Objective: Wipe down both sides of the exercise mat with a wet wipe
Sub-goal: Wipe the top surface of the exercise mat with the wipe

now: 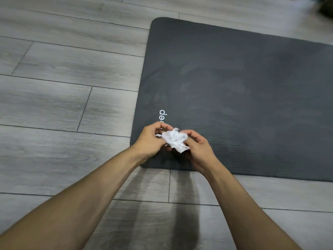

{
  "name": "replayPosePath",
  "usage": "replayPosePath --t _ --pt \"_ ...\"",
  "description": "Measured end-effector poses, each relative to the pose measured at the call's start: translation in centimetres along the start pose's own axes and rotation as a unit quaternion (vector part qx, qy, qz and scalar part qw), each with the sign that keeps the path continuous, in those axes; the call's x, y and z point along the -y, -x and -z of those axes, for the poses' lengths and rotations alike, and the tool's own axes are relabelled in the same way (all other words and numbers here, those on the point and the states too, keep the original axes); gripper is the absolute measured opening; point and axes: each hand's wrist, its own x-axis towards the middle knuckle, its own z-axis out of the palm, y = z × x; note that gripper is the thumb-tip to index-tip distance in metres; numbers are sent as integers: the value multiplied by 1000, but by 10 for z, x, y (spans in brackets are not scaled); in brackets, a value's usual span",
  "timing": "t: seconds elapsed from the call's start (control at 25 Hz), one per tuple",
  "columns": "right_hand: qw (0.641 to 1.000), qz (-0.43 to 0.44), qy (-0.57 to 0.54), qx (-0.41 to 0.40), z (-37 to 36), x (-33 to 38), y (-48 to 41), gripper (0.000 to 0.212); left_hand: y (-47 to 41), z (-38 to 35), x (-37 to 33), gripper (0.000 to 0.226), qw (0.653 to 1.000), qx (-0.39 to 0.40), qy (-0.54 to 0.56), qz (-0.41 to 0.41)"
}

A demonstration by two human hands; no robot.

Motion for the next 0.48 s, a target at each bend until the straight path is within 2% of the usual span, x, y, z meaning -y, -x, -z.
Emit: replayPosePath --t 0.12,0.2,0.28,0.32,0.4,0.48 --pt "998 15 52 -41 -7 3 2 28 6 2 1 18 1000 -5 -30 -2" --pt "994 1 61 -86 -7 7 3 22 7 8 6 28 998 3 -66 18" --pt "983 16 146 -113 3 7 4 11 4 22 14 27 979 -52 -198 10" --pt "965 32 236 -113 11 7 5 10 3 29 17 22 952 -101 -288 -2" --pt "901 50 417 -111 25 4 9 28 7 37 19 38 895 -193 -402 33" --pt "860 58 489 -138 33 4 14 23 7 35 22 57 885 -222 -394 111"
